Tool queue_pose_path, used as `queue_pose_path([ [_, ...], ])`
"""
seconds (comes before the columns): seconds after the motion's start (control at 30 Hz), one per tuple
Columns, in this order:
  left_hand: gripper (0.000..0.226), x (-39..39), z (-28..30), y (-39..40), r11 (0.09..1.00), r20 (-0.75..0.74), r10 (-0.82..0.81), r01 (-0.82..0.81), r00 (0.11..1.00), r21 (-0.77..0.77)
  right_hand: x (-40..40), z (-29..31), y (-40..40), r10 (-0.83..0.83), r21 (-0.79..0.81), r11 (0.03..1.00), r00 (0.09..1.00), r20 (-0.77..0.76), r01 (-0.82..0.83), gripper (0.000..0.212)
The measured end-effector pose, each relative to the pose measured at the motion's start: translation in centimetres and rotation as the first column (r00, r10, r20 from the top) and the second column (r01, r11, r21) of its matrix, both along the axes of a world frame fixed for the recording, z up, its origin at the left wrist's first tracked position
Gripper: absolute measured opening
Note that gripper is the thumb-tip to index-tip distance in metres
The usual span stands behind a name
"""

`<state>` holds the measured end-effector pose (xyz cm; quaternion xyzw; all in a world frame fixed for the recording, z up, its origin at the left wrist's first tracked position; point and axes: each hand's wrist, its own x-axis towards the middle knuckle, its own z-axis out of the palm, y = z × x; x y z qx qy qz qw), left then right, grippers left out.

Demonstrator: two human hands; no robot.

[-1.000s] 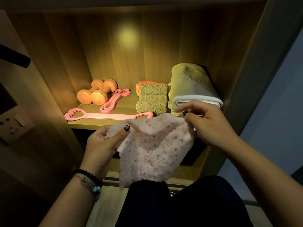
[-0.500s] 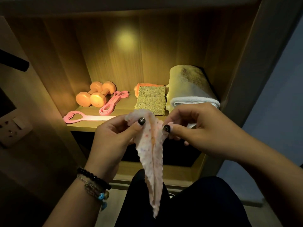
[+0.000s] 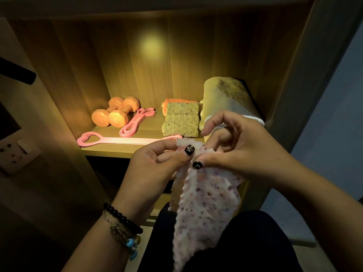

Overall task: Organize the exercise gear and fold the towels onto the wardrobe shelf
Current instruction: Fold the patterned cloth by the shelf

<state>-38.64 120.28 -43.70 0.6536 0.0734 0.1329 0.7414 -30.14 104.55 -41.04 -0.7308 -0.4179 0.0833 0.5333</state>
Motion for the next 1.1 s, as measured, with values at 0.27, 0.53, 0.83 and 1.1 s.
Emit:
queue_pose_path([
  [0.27, 0.025, -0.1, -0.6, 0.2, 0.983, -0.005, -0.180, 0.180, 0.984, 0.022, 0.0, 0.9, 0.1, -0.062, -0.172, 0.982, 0.990, 0.124, 0.083, 0.049],
  [0.53, 0.048, -0.7, -1.0, 1.0, 0.912, 0.101, -0.411, 0.407, 0.906, 0.052, 0.1, 0.7, 0.0, -0.127, -0.132, 0.981, 0.983, 0.134, 0.145, 0.046],
  [0.83, 0.033, 0.0, -1.8, -0.1, 0.981, 0.193, -0.105, 0.069, 0.976, 0.183, -0.1, 0.2, 0.5, -0.127, -0.054, 0.990, 0.992, -0.001, 0.127, 0.049],
  [1.1, 0.041, -0.3, -1.3, 1.8, 0.979, 0.218, 0.021, -0.065, 0.976, 0.194, 1.9, -1.5, -0.8, -0.012, -0.298, 0.955, 1.000, -0.016, 0.007, 0.024],
])
